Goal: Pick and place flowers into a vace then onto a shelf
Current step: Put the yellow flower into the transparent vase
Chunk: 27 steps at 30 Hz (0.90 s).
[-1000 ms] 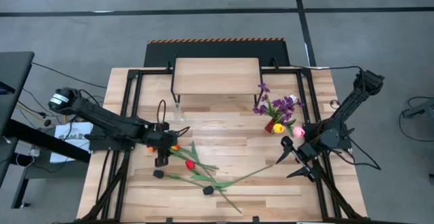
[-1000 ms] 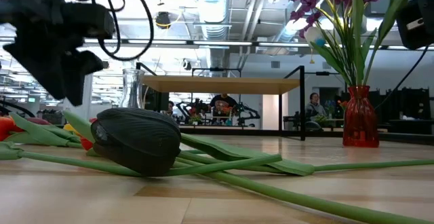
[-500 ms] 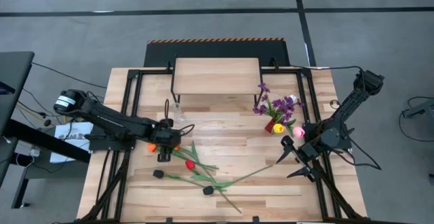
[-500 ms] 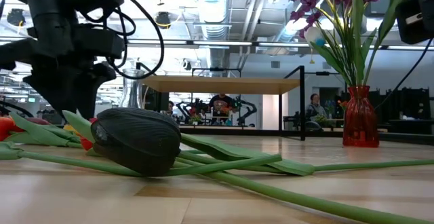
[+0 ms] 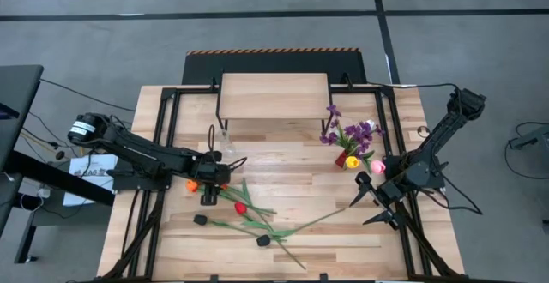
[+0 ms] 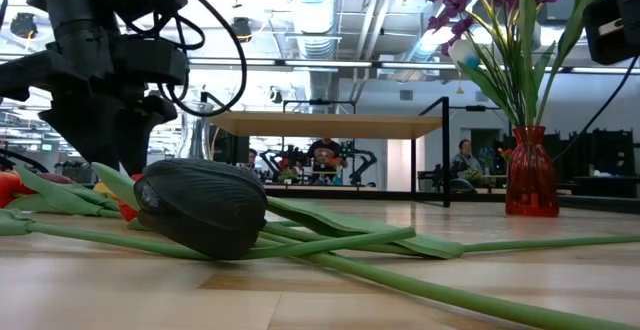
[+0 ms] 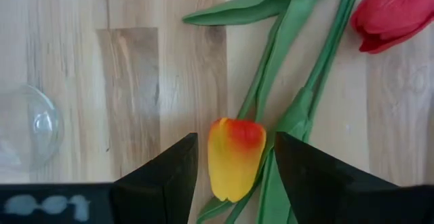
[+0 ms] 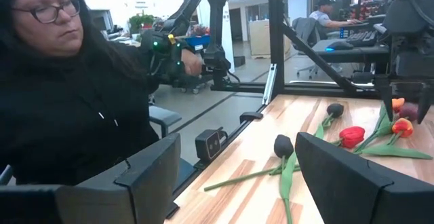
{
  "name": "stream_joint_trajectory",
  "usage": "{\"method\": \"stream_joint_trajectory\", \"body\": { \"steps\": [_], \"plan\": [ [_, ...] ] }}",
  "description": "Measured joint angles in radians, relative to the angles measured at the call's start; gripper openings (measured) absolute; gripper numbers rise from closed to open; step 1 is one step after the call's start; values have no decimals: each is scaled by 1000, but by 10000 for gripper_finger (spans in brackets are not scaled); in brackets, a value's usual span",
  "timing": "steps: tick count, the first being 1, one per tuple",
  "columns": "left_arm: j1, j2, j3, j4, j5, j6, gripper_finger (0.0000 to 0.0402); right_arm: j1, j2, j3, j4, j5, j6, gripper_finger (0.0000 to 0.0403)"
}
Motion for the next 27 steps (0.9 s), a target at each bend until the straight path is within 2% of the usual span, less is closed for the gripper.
{"method": "stream_joint_trajectory", "body": {
  "steps": [5, 14, 20, 27],
  "plan": [
    [0, 3, 0, 4, -17, 0, 184, 0, 0, 0, 0, 0, 0, 286],
    [0, 180, 11, 45, 21, 0, 184, 0, 0, 0, -1, 0, 8, 286],
    [0, 204, 44, 17, 18, 1, 184, 0, 0, 0, 0, 0, 8, 286],
    [0, 205, 117, -102, 13, 25, 146, 0, 0, 0, 0, 0, 9, 286]
  ]
}}
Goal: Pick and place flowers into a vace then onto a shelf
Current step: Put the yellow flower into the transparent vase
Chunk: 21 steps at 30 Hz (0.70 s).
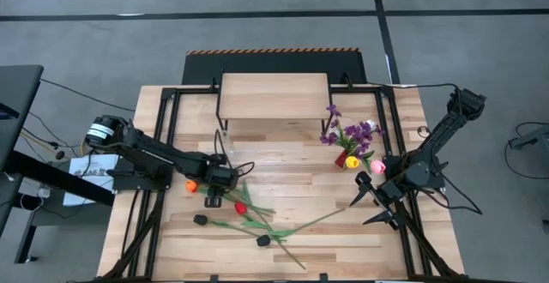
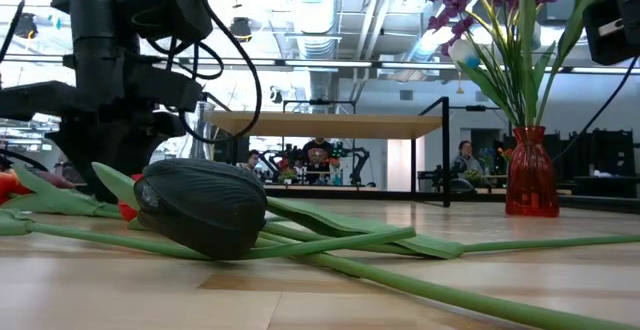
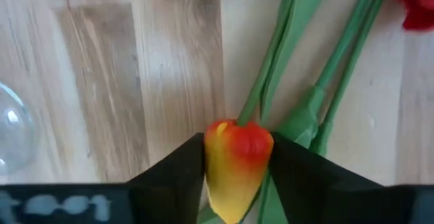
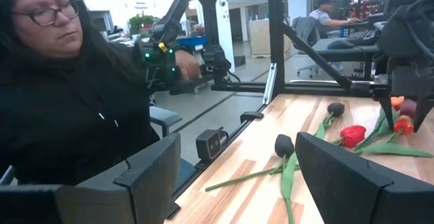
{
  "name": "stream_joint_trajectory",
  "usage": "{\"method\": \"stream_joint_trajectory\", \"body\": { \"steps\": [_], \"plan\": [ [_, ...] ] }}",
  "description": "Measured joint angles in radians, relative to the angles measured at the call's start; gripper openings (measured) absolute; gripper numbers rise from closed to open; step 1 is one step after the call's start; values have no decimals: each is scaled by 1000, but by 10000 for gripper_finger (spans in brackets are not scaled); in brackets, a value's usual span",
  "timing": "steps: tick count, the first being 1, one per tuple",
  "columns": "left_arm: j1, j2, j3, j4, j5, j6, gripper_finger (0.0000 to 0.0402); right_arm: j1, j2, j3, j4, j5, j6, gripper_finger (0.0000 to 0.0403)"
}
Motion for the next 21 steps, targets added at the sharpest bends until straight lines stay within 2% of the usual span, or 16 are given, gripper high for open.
{"method": "stream_joint_trajectory", "body": {
  "steps": [11, 16, 21],
  "plan": [
    [0, -1, 11, -13, -1, 18, 15, 0, 0, 0, -8, 0, 2, 286],
    [0, -2, 12, -23, -5, 25, 12, 0, 0, 0, -8, 0, 28, 286],
    [-5, -2, 57, -108, -67, 25, 17, 0, 0, 0, -8, 0, 56, 286]
  ]
}}
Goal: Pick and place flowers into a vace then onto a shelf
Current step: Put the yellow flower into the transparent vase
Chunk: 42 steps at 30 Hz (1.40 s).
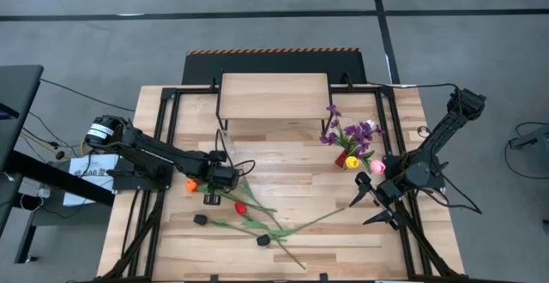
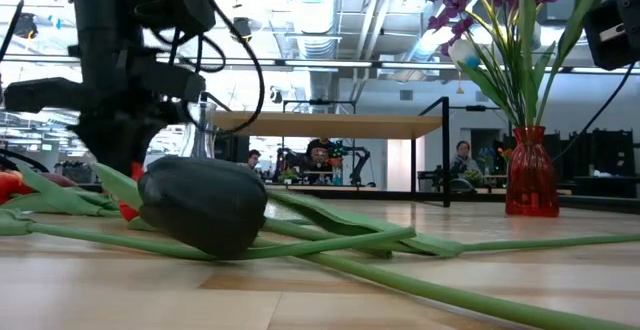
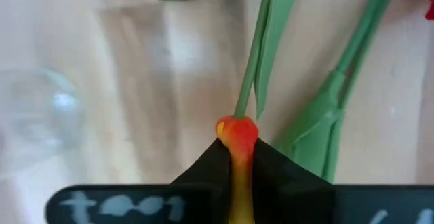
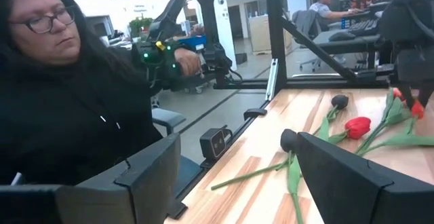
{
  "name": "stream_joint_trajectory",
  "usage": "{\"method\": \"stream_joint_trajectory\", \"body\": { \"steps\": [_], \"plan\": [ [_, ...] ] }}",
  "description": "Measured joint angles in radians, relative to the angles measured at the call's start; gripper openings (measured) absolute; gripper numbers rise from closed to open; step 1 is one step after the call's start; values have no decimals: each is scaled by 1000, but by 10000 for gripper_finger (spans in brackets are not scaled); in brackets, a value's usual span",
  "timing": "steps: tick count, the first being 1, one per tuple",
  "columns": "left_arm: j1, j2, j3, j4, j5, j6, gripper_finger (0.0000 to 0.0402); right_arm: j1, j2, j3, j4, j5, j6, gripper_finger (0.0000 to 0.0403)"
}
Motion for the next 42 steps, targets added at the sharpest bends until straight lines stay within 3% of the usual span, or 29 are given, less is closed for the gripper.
{"method": "stream_joint_trajectory", "body": {
  "steps": [9, 19, 25, 29, 37, 42],
  "plan": [
    [-53, -1, 242, -318, -173, 25, 17, 0, 0, 0, -2, 0, 5, 286],
    [-108, -4, 662, -859, -319, -65, 18, 0, 0, 0, -7, 0, 5, 286],
    [-132, -54, 866, -869, -323, -40, 18, 0, 0, 0, -7, 0, 5, 286],
    [-134, -108, 923, -865, -347, -24, 18, 0, 0, 0, -7, 1, 6, 286],
    [-130, -305, 931, -865, -423, -6, 16, 0, 0, 0, -8, 2, 30, 286],
    [-130, -452, 926, -863, -413, -82, 4, 0, 0, 0, -7, 2, 35, 286]
  ]
}}
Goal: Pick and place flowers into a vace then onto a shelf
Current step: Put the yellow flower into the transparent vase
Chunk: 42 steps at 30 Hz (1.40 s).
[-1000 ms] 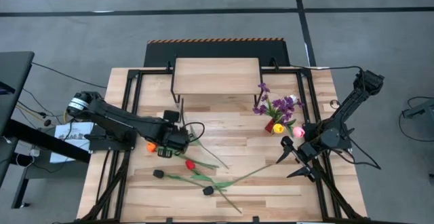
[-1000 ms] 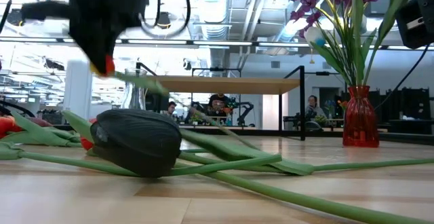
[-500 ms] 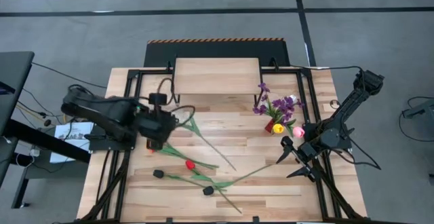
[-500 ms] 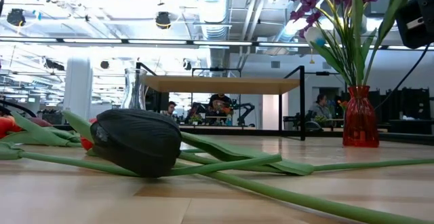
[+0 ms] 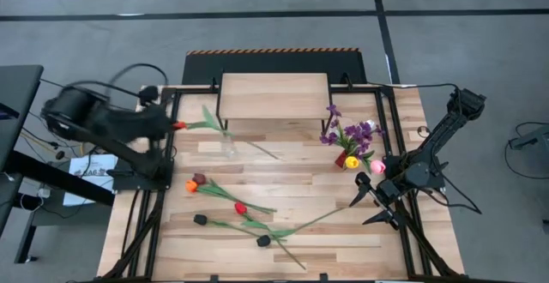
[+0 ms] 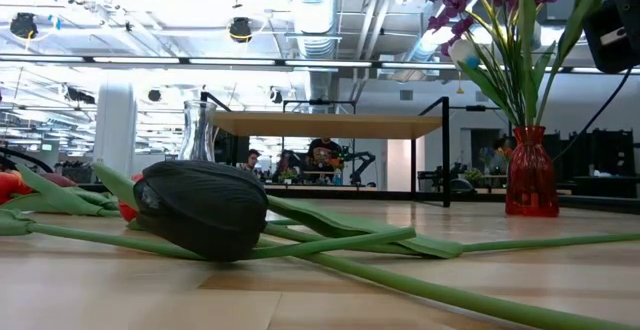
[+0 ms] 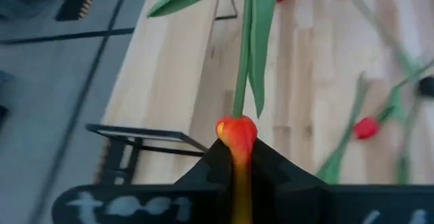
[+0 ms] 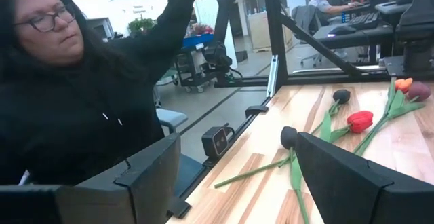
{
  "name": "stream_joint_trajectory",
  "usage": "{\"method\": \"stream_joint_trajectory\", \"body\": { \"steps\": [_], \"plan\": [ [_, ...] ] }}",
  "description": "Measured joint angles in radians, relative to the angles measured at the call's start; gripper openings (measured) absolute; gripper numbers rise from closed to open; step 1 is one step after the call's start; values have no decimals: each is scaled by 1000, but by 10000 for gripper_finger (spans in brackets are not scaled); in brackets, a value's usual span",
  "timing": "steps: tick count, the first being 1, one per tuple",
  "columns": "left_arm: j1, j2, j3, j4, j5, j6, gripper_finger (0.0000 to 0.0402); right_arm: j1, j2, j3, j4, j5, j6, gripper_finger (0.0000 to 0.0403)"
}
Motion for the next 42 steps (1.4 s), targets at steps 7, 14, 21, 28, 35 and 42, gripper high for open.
{"method": "stream_joint_trajectory", "body": {
  "steps": [7, 14, 21, 28, 35, 42],
  "plan": [
    [0, -145, -29, -2, 65, -78, 4, 0, 0, 0, 0, 0, 8, 286],
    [0, -150, -19, -2, 1, -8, 4, 0, 0, 0, 0, 1, 7, 286],
    [0, -6, 97, 12, -91, 141, 6, -1, 0, 0, 1, 1, 6, 286],
    [2, 268, 470, 1, -170, 334, 7, -1, 0, 0, 1, 1, 6, 286],
    [8, 354, 593, 55, -608, 650, 8, -1, 0, 0, 1, 1, 13, 286],
    [103, 305, 627, -5, -635, 578, 4, -1, 0, 0, 1, 4, 32, 286]
  ]
}}
